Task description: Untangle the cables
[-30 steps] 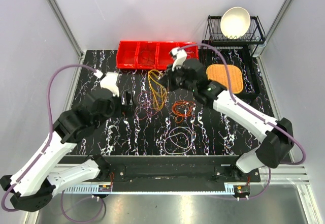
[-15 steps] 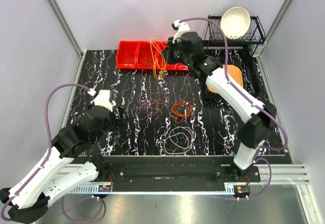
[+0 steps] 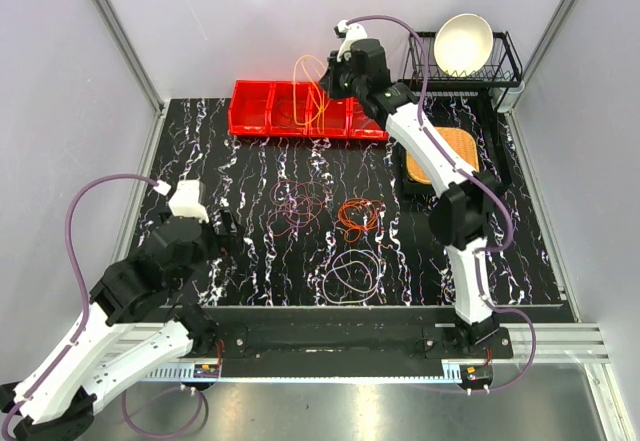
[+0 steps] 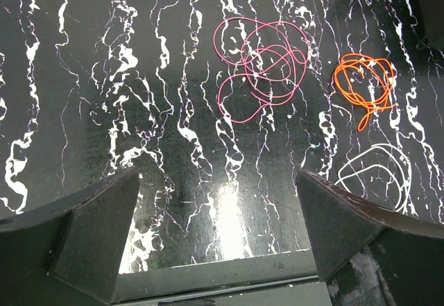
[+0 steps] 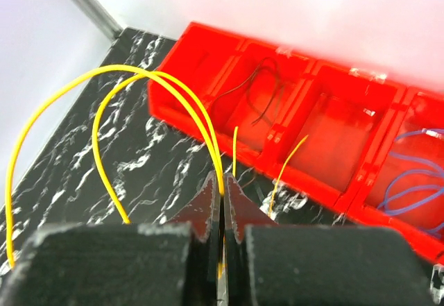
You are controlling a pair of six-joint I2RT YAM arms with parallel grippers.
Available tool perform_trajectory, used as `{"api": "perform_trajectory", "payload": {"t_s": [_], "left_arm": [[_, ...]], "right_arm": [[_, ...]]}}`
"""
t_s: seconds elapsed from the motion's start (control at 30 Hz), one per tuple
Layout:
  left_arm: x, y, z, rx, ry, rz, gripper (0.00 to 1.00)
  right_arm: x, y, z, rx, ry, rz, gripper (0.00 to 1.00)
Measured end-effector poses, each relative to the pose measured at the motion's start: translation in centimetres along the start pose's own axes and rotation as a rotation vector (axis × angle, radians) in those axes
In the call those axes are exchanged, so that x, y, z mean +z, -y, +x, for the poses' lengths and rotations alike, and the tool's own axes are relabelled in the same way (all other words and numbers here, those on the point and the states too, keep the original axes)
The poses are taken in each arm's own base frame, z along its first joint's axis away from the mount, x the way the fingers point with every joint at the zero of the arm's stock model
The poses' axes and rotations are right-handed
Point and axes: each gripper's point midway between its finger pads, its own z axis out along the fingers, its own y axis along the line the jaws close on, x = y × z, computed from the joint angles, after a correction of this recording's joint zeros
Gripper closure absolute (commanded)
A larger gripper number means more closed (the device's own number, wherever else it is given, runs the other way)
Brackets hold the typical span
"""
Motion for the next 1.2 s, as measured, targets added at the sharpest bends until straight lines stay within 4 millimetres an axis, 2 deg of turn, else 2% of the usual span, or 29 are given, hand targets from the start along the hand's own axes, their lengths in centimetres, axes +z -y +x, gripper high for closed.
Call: {"api": "perform_trajectory", "payload": {"t_s": [0.2, 0.47, 0.6, 0.97, 1.2], "left_arm": [[0.6, 0.0, 0.3, 0.013, -0.023, -0.018, 0.01], [1.3, -0.2, 0.5, 0.017, -0.046, -0.053, 0.01], [1.5, -0.5, 0.6, 0.016, -0.053, -0.067, 0.01], [2.2, -0.6, 0.7, 0.021, -0.073, -0.091, 0.01], [2.5, -0.6, 0.8, 0.023, -0.079, -0.097, 0.01]], "right_arm": [[3.6, 4.3, 0.6, 0.008, -0.006, 0.020, 1.00], [6.3, 8.9, 1.2, 0.003, 0.005, 0.052, 1.00], [7.3, 10.1, 2.0, -0.028, 0.008, 0.072, 1.00], [10.1, 13.9, 5.6, -0.088, -0.001, 0.189, 1.00], [10.1, 17.1, 6.1, -0.106, 0.018, 0.353, 1.00]]}}
